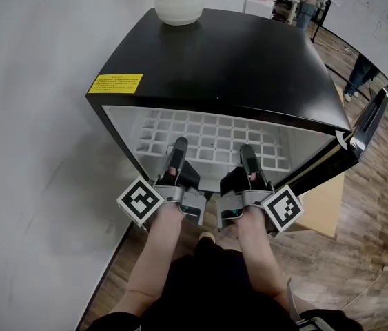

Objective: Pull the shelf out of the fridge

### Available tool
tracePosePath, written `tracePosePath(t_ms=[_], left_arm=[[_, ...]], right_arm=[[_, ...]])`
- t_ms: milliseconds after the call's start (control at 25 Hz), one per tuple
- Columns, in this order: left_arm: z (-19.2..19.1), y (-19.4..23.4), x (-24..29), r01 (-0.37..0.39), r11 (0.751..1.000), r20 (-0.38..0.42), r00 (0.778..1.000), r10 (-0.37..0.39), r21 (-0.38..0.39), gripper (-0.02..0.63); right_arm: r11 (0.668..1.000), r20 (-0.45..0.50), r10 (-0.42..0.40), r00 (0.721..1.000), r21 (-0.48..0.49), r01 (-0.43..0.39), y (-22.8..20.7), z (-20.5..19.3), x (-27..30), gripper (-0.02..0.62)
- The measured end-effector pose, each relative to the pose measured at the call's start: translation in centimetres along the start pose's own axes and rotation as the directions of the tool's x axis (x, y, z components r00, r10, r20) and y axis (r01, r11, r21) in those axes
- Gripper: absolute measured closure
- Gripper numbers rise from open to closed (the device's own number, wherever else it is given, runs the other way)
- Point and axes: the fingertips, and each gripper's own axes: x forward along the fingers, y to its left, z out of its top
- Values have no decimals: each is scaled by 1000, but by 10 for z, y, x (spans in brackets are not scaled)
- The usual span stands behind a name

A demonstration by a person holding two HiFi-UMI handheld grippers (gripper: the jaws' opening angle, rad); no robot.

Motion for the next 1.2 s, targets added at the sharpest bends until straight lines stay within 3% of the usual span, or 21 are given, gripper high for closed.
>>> tracePosePath(t_ms=[1200], left_arm=[[0,-6,0,-16,1000,-33,999,16,-16,560]], right_arm=[[1000,29,-19,999,25,19,7,1,-4,577]])
